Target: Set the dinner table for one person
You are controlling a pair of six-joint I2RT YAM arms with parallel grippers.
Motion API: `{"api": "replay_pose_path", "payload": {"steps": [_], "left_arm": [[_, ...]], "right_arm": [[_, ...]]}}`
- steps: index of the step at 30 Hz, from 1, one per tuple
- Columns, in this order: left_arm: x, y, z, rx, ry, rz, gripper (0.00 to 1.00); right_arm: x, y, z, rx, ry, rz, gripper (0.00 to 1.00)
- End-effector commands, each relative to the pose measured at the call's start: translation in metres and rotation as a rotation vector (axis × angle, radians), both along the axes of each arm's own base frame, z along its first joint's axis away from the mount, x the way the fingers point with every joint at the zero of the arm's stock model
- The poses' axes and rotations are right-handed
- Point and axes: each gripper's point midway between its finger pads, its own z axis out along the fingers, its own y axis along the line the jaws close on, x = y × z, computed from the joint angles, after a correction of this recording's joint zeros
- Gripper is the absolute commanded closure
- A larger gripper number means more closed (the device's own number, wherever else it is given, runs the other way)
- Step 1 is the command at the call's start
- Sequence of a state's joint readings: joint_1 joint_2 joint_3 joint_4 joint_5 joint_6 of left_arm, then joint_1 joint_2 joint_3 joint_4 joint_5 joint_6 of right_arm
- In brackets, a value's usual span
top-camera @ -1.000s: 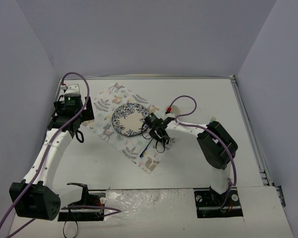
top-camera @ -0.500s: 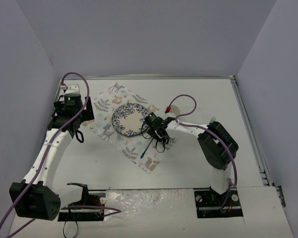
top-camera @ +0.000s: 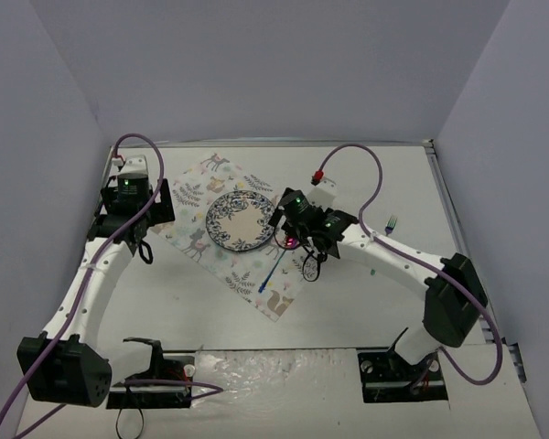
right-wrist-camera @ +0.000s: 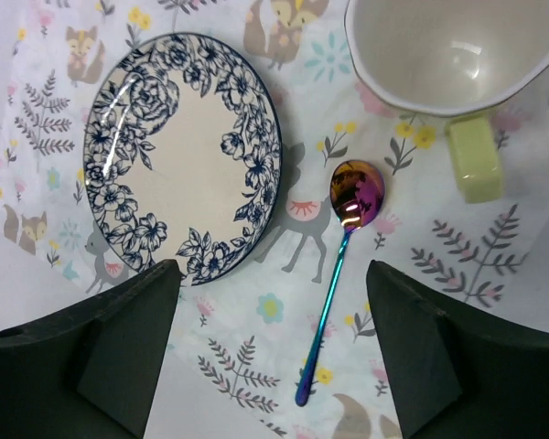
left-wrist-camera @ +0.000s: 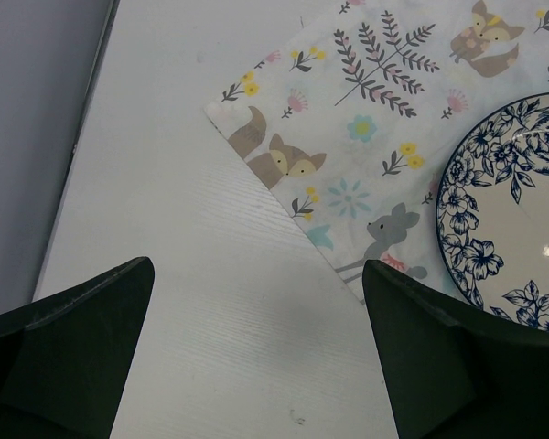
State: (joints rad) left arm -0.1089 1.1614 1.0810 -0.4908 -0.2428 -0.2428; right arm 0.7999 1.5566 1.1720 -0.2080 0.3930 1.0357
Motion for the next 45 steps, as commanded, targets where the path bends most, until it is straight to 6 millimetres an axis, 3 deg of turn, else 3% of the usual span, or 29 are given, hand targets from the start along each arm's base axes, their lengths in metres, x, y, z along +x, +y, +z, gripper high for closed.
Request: {"api": "replay_pose_path", "payload": {"steps": [1,7,13,17,24,29,45], "left_arm": [[0.012,-0.008,0.013,-0.041,-0.066,-0.028,0.05],[0.013,-0.009,0.01,-0.042,-0.056,-0.032,0.05],[0.013,-0.007,0.009,-0.034,-0.054,-0.029,0.05],[0.013,-0.006,0.009,-0.03,-0.052,-0.024,0.05],[0.013,-0.005,0.009,-0.026,-0.049,-0.021,0.05],[0.013,-0.006,0.009,-0.027,-0.047,-0.021,0.05],[0.013,-0.006,0.007,-0.026,-0.041,-0.022,0.05]], "right_arm": [[0.005,-0.056,0.039,-0.122,-0.126,-0.06,0.15],[0.019,-0.153,0.016,-0.208,-0.047,-0.196,0.15],[0.029,-0.222,-0.021,-0.267,0.093,-0.271,0.17],[0.03,-0.265,-0.059,-0.271,0.226,-0.34,0.23],[0.029,-0.281,-0.107,-0.253,0.345,-0.353,0.38],[0.029,-0.288,-0.128,-0.252,0.388,-0.355,0.46],[0.035,-0.31,-0.151,-0.283,0.439,-0.36,0.51]]}}
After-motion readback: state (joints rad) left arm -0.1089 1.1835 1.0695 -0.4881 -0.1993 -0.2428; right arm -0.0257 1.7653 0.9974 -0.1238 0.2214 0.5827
